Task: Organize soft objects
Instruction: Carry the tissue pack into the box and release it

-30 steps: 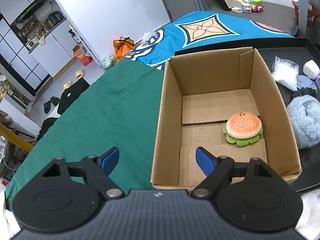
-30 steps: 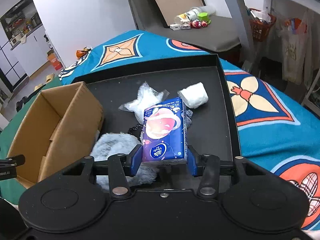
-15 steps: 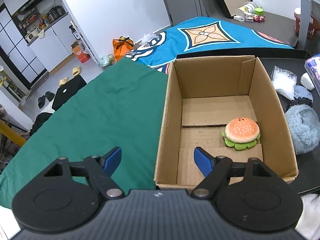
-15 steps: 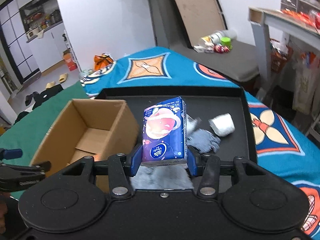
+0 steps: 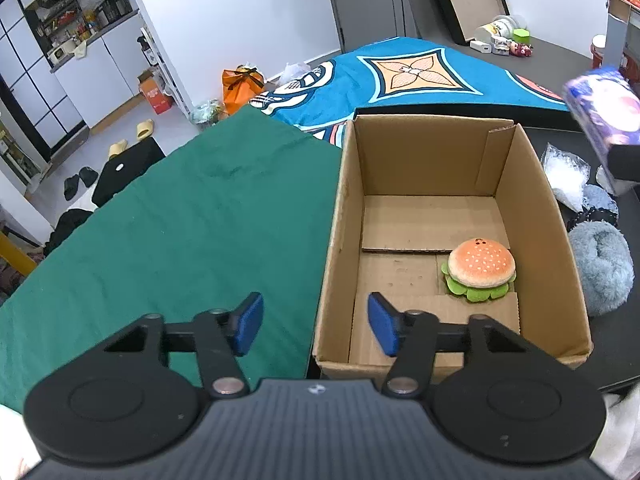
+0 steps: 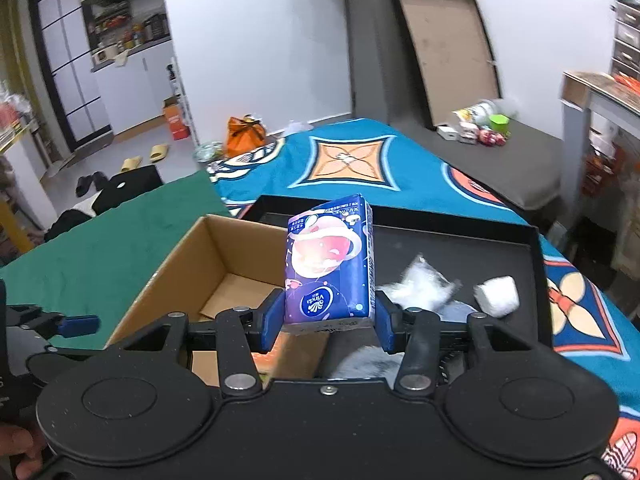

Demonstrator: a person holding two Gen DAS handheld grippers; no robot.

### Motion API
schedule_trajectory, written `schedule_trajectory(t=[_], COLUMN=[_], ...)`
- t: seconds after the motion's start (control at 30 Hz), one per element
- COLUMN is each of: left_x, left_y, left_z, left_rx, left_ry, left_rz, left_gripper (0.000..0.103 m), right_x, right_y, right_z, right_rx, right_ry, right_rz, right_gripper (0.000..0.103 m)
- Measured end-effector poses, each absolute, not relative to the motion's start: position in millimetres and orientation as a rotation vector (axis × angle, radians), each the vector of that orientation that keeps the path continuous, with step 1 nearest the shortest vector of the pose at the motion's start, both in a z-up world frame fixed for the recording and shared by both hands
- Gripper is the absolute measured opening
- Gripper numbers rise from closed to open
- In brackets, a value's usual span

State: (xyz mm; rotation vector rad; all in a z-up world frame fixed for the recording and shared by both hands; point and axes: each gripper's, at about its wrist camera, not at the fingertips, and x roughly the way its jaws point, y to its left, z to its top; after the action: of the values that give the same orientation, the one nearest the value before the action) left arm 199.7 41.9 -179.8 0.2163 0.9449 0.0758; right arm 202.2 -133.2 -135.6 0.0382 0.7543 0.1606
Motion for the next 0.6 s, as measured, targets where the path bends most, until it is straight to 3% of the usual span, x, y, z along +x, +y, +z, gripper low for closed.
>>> schedule_trajectory(t=[0.37, 0.6], left_x=[205.2, 204.9], left_y=[53.2, 57.7], left_z=[-186.1, -186.8], left_rx=[0.137, 0.11], left_ry=[0.983, 0.975], left_rz=[0.049, 0.044], left_gripper=[0.013, 0.012], right_x=[214.1, 223.6], right_y=[-97.0, -75.2], right_z=[-140.5, -141.1], right_rx=[-0.027, -0.063], right_ry=[0.772, 0.771], right_rz=[0.229, 0.288], right_gripper=[0.046, 0.048])
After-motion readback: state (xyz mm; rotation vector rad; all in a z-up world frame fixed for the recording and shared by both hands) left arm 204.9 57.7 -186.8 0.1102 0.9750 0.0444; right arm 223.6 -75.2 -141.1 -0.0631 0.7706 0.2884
